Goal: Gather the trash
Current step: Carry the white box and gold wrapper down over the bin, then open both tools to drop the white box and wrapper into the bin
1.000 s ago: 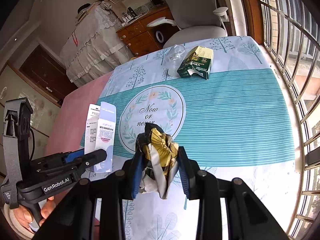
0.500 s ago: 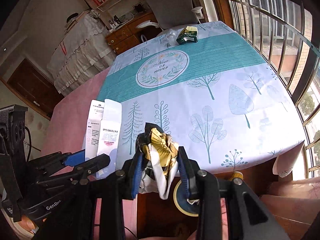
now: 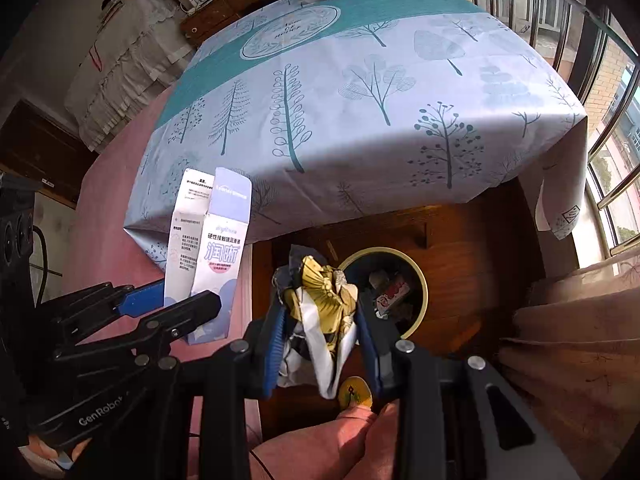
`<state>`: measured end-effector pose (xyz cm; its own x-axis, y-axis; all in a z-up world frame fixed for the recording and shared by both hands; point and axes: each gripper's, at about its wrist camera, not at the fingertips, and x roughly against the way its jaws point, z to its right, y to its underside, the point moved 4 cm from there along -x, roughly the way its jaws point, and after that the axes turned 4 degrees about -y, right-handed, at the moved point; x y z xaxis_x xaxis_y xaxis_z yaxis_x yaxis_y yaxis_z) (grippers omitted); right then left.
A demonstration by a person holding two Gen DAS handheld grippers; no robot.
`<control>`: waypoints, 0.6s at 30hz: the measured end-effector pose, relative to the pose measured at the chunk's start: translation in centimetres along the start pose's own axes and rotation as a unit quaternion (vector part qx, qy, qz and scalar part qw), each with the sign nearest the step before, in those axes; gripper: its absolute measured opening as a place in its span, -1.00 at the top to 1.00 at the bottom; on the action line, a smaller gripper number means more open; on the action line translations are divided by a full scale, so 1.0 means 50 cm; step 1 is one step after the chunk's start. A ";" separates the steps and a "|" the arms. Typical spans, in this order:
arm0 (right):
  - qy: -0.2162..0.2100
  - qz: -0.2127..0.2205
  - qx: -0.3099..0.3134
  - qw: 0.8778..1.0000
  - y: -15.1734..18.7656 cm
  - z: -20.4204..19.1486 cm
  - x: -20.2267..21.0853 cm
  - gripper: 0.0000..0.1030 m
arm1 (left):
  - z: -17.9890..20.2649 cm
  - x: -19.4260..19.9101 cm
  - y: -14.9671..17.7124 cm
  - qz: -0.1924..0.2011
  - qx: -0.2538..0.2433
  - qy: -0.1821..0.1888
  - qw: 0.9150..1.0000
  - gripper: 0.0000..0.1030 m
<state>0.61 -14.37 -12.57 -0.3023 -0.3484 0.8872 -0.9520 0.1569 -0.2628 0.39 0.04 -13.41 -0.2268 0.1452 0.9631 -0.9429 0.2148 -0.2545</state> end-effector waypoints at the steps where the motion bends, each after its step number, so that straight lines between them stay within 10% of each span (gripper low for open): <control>1: -0.002 -0.008 -0.004 1.000 0.010 0.012 -0.019 0.34 | 0.003 -0.024 0.011 -0.008 0.006 0.002 1.000 0.38; 18: 0.006 -0.065 -0.086 0.994 0.125 0.280 -0.509 0.03 | -0.028 -0.533 0.106 -0.051 0.042 -0.026 0.997 0.31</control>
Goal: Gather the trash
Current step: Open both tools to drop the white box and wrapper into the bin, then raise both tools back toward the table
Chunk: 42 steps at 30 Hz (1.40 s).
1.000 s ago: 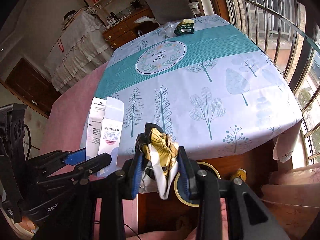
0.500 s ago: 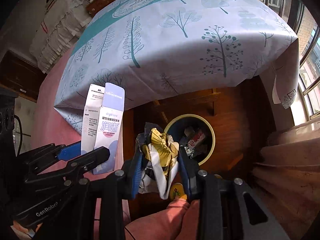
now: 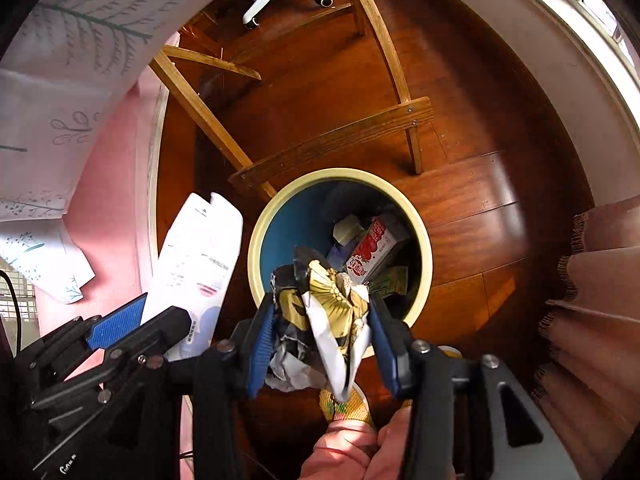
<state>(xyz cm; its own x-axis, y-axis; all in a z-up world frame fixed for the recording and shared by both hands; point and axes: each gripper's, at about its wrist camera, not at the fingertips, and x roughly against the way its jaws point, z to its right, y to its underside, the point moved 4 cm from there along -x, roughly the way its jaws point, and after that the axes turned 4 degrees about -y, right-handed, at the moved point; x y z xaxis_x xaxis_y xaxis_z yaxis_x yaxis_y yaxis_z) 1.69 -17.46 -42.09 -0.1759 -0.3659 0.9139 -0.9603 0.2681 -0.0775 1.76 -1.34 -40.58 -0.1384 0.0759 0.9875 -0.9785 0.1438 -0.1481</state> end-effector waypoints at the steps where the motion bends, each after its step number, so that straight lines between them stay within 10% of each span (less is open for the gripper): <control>1: -0.005 -0.002 -0.004 1.000 -0.003 0.009 -0.019 -0.03 | -0.007 -0.018 -0.001 0.000 0.003 0.000 1.000 0.09; 6: -0.007 -0.009 -0.025 1.000 -0.013 0.042 -0.078 -0.28 | -0.049 -0.068 -0.011 -0.001 0.032 -0.016 0.999 -0.82; 21: -0.002 0.007 -0.008 1.000 -0.020 -0.002 -0.018 -0.31 | -0.067 0.028 -0.008 0.031 0.025 -0.054 0.998 -0.82; 42: -0.009 0.093 0.033 0.995 -0.010 -0.223 0.428 -0.31 | -0.038 0.551 -0.072 0.138 -0.020 -0.009 0.990 -0.82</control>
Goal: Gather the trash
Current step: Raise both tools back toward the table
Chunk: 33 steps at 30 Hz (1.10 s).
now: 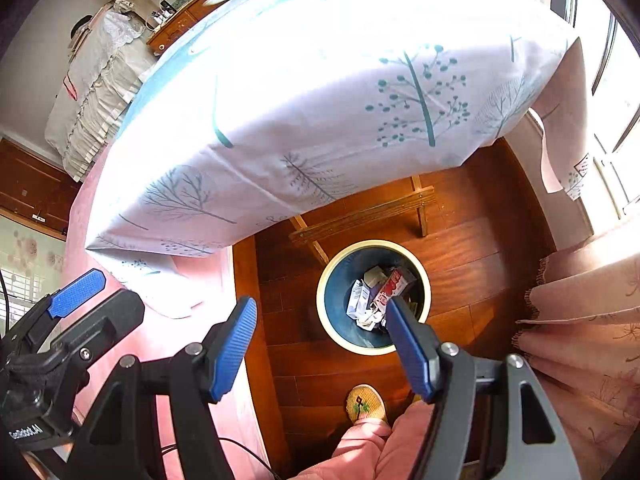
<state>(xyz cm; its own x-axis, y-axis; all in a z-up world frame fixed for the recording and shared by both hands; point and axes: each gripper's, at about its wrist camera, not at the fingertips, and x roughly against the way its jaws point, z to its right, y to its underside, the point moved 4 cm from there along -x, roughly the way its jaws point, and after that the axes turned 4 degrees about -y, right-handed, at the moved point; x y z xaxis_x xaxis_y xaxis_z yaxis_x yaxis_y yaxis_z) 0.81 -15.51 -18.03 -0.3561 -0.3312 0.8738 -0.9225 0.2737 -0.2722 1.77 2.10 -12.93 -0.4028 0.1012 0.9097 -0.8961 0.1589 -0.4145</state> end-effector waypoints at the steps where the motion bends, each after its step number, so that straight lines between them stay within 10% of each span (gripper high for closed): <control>1: 0.000 0.006 0.004 1.000 -0.003 -0.013 0.022 -0.31 | 0.001 0.026 -0.006 0.006 -0.003 0.001 1.000 -0.82; 16: -0.008 0.127 0.097 0.987 -0.082 -0.194 0.269 -0.31 | -0.027 0.308 -0.130 0.138 -0.060 -0.017 0.988 -0.82; 33: -0.002 0.158 0.126 0.979 -0.313 -0.194 0.275 -0.31 | -0.006 0.284 -0.332 0.176 -0.081 -0.066 0.979 -0.82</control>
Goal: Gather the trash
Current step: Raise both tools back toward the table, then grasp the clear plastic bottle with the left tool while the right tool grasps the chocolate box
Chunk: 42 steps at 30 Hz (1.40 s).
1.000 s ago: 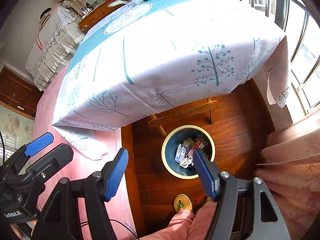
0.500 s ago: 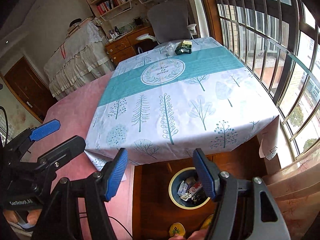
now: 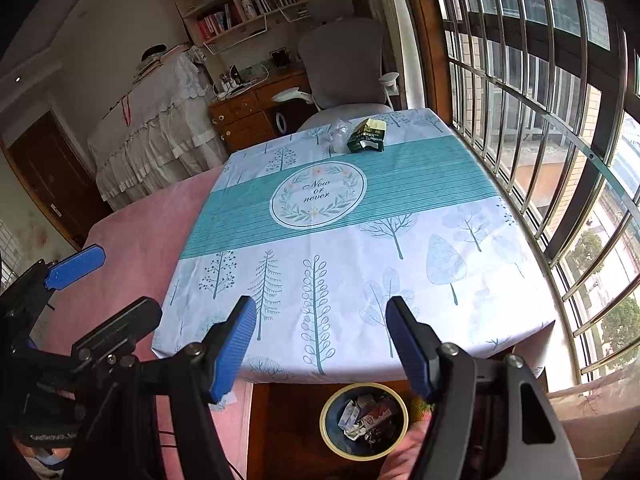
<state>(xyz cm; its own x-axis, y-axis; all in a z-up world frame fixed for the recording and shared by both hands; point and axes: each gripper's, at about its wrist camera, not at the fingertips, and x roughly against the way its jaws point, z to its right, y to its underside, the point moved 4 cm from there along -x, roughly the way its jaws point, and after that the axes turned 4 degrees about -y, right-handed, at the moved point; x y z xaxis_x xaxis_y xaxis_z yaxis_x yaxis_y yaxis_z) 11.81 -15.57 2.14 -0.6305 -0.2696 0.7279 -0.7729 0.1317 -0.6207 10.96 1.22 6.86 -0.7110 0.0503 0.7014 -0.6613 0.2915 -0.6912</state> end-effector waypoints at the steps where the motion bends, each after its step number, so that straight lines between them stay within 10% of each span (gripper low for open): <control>1: -0.001 0.000 0.001 1.000 -0.016 0.012 -0.014 -0.31 | 0.000 -0.019 -0.015 -0.002 0.002 -0.001 1.000 -0.82; 25: -0.073 -0.132 -0.033 0.988 -0.553 0.309 -0.603 -0.43 | -0.093 -0.654 -0.407 -0.140 0.134 -0.076 0.978 -0.43; 42: -0.058 -0.209 -0.061 0.974 -0.628 0.329 -0.871 -0.41 | -0.187 -0.913 -0.460 -0.196 0.218 -0.085 0.952 -0.43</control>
<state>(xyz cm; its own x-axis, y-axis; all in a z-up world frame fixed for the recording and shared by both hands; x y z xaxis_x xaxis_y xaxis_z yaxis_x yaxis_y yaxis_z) 64.72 -23.64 -14.87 -0.2511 -0.4298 0.8673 -0.9678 0.0973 -0.2320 60.85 1.13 -7.64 -0.3923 -0.1478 0.9079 -0.8940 -0.1710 -0.4141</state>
